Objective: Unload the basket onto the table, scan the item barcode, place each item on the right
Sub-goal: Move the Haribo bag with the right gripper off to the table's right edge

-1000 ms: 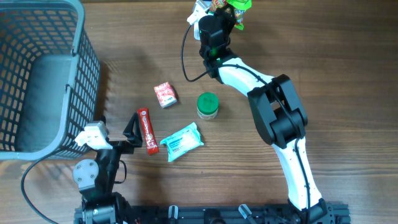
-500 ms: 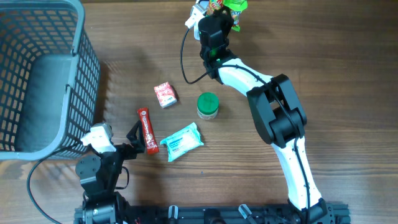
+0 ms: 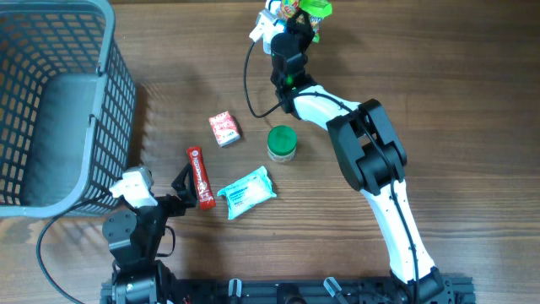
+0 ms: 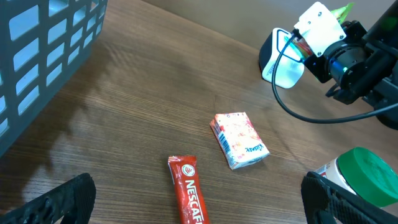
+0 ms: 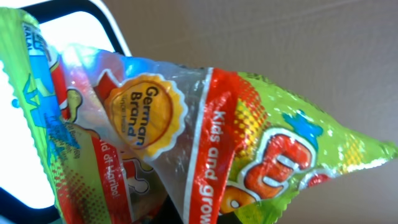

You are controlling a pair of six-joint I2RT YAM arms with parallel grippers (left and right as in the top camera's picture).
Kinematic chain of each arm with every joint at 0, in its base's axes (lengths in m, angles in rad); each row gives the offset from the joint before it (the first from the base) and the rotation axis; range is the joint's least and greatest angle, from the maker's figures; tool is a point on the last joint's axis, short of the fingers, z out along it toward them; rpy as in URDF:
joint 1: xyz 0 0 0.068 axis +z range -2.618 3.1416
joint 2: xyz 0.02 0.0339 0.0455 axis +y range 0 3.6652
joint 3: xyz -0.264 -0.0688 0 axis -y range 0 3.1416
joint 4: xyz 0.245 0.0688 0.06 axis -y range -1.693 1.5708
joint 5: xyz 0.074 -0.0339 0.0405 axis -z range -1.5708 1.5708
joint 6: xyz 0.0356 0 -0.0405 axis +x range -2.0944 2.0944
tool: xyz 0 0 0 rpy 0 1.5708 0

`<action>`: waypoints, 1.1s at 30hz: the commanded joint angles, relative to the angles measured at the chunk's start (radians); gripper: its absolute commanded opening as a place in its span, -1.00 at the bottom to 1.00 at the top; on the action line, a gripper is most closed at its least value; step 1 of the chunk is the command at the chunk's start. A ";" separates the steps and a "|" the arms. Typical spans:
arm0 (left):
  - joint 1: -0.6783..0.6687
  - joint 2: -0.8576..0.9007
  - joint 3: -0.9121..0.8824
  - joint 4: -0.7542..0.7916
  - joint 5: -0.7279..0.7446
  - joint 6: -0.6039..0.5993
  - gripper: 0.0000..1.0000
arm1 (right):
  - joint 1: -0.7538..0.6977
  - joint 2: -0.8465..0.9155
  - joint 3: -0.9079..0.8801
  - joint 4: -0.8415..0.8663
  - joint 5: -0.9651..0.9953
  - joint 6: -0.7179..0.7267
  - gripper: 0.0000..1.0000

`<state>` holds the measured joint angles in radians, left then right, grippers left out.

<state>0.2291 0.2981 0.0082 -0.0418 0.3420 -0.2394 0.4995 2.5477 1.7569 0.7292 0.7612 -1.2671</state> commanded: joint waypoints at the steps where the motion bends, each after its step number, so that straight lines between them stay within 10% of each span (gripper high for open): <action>1: -0.003 0.003 -0.002 -0.004 0.002 -0.004 1.00 | 0.005 0.004 0.023 0.056 0.040 -0.072 -0.91; 11: -0.003 0.003 -0.002 -0.004 0.002 -0.004 1.00 | -0.052 -0.279 0.023 -0.151 0.192 0.034 -0.91; 19: -0.003 0.003 -0.002 -0.004 0.002 -0.004 1.00 | -0.364 -0.457 0.023 -0.616 0.417 0.478 -0.91; 26: -0.003 0.003 -0.002 -0.004 0.002 -0.004 1.00 | -0.711 -0.446 0.016 -1.315 -0.064 1.220 -0.91; 33: -0.003 0.003 -0.002 -0.004 0.002 -0.005 1.00 | -0.981 -0.356 0.015 -1.406 -0.230 1.424 -0.91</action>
<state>0.2291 0.3019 0.0082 -0.0422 0.3420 -0.2390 -0.3931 2.1433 1.7676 -0.6590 0.6258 -0.0429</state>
